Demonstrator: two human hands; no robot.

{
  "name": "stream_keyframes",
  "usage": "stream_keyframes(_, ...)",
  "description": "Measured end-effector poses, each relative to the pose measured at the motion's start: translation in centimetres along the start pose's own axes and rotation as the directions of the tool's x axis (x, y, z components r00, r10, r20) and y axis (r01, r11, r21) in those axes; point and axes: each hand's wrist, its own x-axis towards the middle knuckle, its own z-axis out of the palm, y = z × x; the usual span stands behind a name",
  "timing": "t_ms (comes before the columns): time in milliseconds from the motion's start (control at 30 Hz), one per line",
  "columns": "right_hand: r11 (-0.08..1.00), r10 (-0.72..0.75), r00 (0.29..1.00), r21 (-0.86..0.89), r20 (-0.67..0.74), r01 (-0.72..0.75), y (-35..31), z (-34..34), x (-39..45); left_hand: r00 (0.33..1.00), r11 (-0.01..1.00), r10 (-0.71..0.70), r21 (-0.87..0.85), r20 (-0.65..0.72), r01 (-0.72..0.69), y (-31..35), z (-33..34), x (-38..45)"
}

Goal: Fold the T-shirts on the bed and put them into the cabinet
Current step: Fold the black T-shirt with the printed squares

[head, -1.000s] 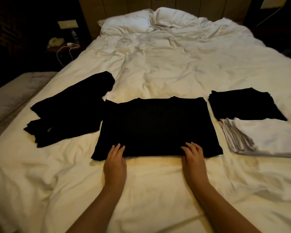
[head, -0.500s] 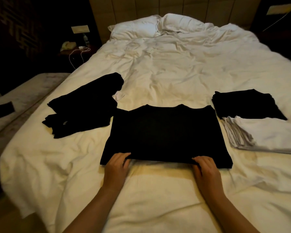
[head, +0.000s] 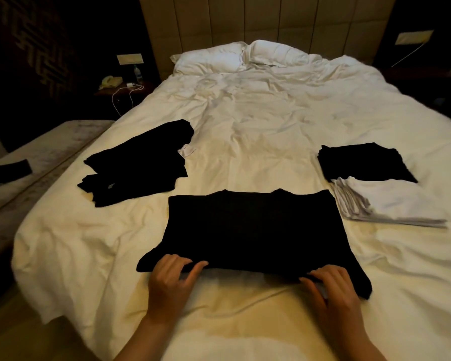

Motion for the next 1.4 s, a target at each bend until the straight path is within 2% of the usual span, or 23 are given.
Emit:
stream_keyframes(133,1.0,0.001,1.0,-0.015,-0.03,-0.001,-0.1,-0.2,1.3,0.999,0.997,0.047,0.056,-0.014,-0.046,0.3,0.3,1.5)
stream_keyframes(300,0.992,0.003,0.998,-0.126,-0.061,-0.011,1.4,1.3,4.9,0.998,0.999,-0.007,0.039,0.066,0.004,-0.2,2.2,4.9)
stream_keyframes(533,0.971,-0.022,0.994,-0.236,0.104,0.046,5.1,4.7,11.5,0.962,0.991,-0.058,0.133,0.267,0.023,-3.5,6.9,9.7)
stream_keyframes(633,0.965,0.011,0.982,-0.259,0.19,0.039,6.6,6.3,13.2,0.912,0.978,-0.131,0.201,0.39,0.054,-4.4,9.0,11.5)
stream_keyframes(733,0.942,0.087,0.954,-0.334,0.287,0.015,8.0,8.3,14.9,0.802,0.953,-0.268,0.271,0.534,0.138,-5.1,11.2,13.2)
stream_keyframes(800,0.92,0.129,0.929,-0.393,0.348,0.02,8.9,9.7,16.0,0.752,0.941,-0.318,0.29,0.577,0.175,-5.7,12.6,14.2)
stream_keyframes(1000,0.887,0.182,0.875,-0.458,0.449,0.051,11.4,13.4,19.0,0.705,0.943,-0.307,0.303,0.639,0.136,-7.8,16.3,16.1)
stream_keyframes(1167,0.889,0.195,0.874,-0.456,0.446,0.035,13.2,15.2,19.4,0.667,0.936,-0.33,0.326,0.668,0.136,-9.0,18.3,16.6)
stream_keyframes(1400,0.894,0.29,0.891,-0.432,0.349,-0.122,15.0,16.5,19.0,0.738,0.912,-0.373,0.369,0.563,0.18,-10.9,19.9,15.5)
